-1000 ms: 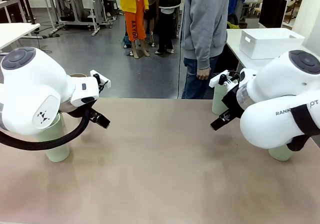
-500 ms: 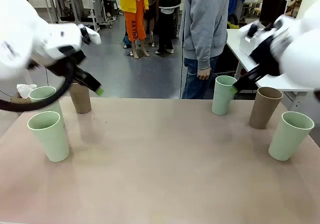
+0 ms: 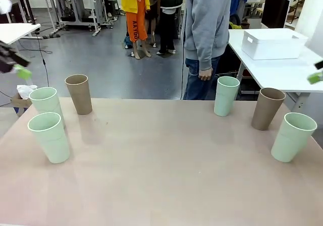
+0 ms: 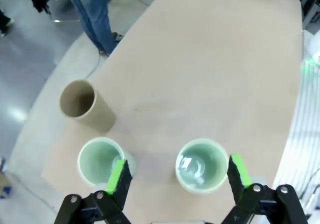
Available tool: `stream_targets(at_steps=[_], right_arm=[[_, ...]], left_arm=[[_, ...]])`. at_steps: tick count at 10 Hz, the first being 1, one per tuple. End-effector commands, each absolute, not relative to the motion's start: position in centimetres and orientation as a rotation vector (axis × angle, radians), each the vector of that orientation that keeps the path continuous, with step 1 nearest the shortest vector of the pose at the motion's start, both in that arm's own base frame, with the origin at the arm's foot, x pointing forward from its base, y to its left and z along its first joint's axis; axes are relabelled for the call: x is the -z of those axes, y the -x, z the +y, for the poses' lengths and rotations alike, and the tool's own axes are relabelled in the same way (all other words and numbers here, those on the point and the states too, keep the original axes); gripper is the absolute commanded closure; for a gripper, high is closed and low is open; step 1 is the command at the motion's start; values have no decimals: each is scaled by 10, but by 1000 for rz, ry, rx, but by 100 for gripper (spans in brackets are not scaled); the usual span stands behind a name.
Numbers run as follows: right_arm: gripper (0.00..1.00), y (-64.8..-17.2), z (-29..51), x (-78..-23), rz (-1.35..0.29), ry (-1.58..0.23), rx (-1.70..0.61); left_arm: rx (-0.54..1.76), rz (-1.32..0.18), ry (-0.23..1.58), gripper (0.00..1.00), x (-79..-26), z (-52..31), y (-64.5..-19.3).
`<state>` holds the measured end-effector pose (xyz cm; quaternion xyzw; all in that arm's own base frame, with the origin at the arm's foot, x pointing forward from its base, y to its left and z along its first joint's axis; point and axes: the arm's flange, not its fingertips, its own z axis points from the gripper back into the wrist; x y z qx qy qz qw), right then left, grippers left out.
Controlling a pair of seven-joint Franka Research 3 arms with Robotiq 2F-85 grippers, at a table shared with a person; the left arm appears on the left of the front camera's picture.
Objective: Stack the cups and store them in the basket.
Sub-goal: Pick up two Reusable plastic cups , one in each hand.
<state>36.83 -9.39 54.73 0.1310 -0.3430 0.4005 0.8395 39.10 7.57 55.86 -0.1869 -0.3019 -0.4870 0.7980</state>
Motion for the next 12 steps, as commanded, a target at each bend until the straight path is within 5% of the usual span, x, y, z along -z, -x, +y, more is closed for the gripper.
stream_targets(at_steps=[1,7,12], right_arm=[[0,-360,-127,-528,-759,-351,-856],[0,-299,-178,-484,-960,-510,-894],[0,-297,-182,-485,-971,-519,-861]], left_arm=[[1064,-690,467,0,-547,127,-375],[1069,-893,598,0,-498,165,-304],[1042,-889,607,0,-498,166,-301]])
